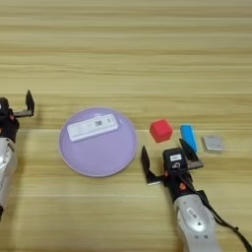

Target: Move the objects on the table

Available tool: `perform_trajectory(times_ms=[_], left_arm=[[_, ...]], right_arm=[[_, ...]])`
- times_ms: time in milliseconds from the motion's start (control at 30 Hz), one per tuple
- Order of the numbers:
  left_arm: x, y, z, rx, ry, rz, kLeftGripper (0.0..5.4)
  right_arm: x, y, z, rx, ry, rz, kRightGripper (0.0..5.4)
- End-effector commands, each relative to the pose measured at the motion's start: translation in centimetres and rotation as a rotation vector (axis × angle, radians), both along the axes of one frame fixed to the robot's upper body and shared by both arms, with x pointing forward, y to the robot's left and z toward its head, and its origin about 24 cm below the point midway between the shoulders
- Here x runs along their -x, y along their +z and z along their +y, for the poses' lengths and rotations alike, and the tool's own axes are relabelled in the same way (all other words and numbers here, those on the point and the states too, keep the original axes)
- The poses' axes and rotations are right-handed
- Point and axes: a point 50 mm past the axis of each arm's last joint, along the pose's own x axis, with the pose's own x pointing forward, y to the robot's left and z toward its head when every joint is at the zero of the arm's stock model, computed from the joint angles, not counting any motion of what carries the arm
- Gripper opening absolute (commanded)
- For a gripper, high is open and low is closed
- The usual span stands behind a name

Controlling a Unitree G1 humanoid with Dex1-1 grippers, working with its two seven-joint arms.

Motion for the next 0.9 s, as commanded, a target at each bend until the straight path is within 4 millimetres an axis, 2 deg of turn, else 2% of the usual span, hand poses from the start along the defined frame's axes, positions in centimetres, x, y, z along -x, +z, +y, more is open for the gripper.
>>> perform_trajectory(times_ms=[33,300,900], left_arm=[[0.1,0.0,-0.3,-0.010,-0.014,0.008,5.40],[0.2,0.1,-0.5,-0.009,-0.017,0.009,5.40],[0.0,0.1,-0.7,-0.010,-0.018,0.012,5.40]], right_arm=[[-0.4,0.5,-0.7,0.024,-0.015,-0.022,5.38],[-1.3,0.7,-1.4,0.036,-0.028,-0.027,5.38],[-4.1,0.5,-1.4,0.034,0.015,0.004,5.38]])
